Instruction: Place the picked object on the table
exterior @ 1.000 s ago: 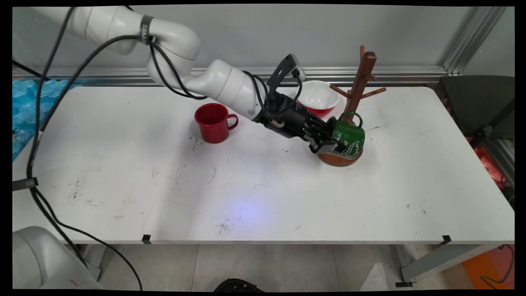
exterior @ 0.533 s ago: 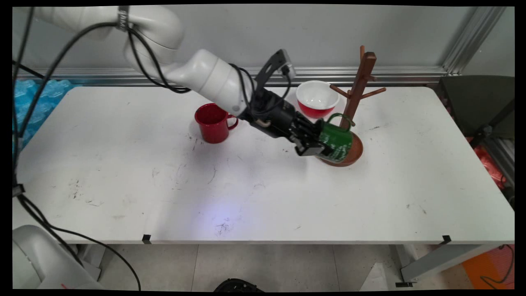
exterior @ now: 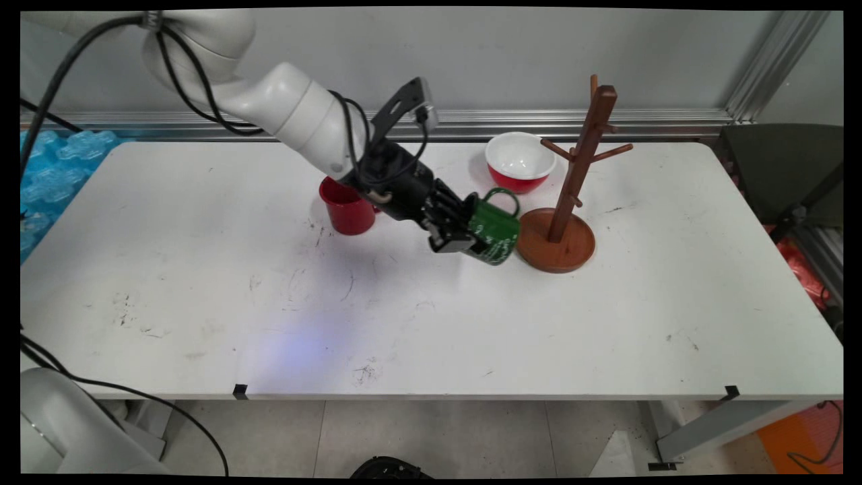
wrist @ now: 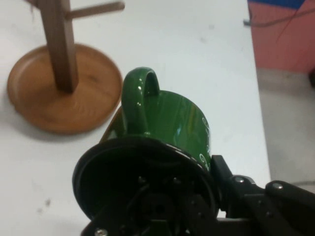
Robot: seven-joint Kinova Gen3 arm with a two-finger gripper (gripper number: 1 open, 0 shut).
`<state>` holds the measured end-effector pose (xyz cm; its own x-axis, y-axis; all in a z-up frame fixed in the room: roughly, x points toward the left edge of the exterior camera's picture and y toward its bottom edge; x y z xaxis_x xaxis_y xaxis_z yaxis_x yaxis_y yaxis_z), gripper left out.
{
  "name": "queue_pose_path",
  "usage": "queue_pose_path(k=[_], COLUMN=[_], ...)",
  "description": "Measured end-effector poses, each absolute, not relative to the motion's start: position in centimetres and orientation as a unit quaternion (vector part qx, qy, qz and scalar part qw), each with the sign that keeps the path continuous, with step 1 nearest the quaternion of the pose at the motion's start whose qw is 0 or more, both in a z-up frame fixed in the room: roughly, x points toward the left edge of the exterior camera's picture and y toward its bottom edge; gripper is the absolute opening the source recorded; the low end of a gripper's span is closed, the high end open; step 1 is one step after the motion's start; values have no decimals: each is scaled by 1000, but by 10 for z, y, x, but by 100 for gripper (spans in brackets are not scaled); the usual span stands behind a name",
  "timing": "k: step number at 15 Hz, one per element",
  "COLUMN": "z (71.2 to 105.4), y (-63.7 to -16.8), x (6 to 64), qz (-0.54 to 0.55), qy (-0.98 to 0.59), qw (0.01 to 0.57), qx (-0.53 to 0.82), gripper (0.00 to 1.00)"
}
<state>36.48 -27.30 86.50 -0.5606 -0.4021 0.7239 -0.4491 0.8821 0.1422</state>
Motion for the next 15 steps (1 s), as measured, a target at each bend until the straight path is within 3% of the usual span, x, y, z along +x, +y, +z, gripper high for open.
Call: queue_pose_path(k=[15], z=[875], y=[-248], x=[408], qz=[68], qy=[-949], qw=[254], qx=[174], gripper=[0])
